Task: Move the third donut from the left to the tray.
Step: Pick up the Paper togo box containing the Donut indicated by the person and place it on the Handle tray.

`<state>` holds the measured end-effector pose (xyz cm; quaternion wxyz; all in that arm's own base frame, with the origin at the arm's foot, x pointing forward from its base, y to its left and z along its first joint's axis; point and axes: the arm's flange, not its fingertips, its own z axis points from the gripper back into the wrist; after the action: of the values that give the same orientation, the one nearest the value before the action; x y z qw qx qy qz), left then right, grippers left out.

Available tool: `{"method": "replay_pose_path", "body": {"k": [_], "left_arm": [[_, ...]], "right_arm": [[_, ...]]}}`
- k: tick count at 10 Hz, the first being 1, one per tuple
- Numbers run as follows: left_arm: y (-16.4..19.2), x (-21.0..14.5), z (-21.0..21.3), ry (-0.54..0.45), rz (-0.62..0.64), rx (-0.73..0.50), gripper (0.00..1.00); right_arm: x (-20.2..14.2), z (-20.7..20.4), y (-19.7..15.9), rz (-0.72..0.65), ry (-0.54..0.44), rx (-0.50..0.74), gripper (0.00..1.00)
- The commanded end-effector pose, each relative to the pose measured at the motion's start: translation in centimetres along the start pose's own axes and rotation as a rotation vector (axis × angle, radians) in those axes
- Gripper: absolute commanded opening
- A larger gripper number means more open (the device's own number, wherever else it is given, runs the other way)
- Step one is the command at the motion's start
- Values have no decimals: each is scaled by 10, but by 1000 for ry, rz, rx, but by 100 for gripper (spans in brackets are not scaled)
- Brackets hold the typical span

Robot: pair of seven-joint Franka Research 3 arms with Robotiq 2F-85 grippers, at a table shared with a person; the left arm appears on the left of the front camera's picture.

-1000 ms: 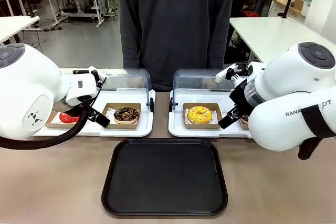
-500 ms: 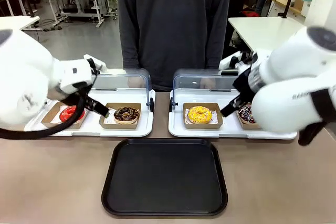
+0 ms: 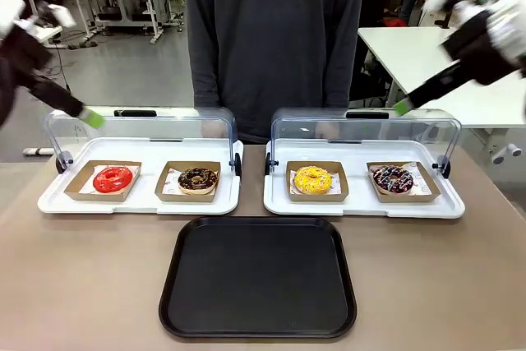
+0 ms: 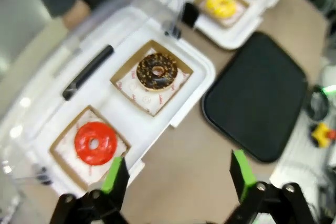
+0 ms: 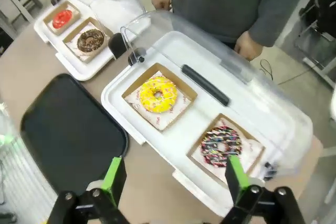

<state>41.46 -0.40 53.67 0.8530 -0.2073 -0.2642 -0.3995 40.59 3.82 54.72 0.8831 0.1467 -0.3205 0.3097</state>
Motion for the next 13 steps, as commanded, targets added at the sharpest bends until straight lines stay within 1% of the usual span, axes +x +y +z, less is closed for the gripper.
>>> {"method": "replay_pose_path", "body": {"k": [1, 2, 3, 4, 5, 6, 7, 8, 9, 12, 13], "left_arm": [[46, -27, 17, -61, -110, -147, 100], [70, -49, 36, -118, -165, -173, 100], [84, -62, 46, -150, -182, -192, 100], [104, -86, 60, -207, -210, -213, 100], [115, -104, 71, -266, -212, -219, 100], [124, -119, 80, -317, -211, -207, 100], [129, -135, 83, -367, -206, -190, 100], [128, -144, 83, -417, -196, -181, 100], [126, -156, 81, -459, -193, -162, 100], [106, -196, 66, -540, -200, -104, 100], [103, -202, 65, -553, -190, -101, 100]], "right_arm": [[-24, 26, -52, 58, -49, 109, 100], [-39, 41, -80, 99, -72, 161, 100], [-48, 48, -98, 119, -102, 198, 100], [-66, 55, -125, 164, -151, 275, 100], [-82, 59, -147, 168, -205, 325, 100], [-99, 61, -163, 204, -258, 361, 100], [-118, 63, -176, 251, -315, 366, 100], [-131, 65, -182, 261, -374, 376, 100], [-143, 66, -187, 276, -406, 372, 100], [-164, 65, -195, 327, -482, 377, 100], [-167, 65, -196, 325, -485, 377, 100]]}}
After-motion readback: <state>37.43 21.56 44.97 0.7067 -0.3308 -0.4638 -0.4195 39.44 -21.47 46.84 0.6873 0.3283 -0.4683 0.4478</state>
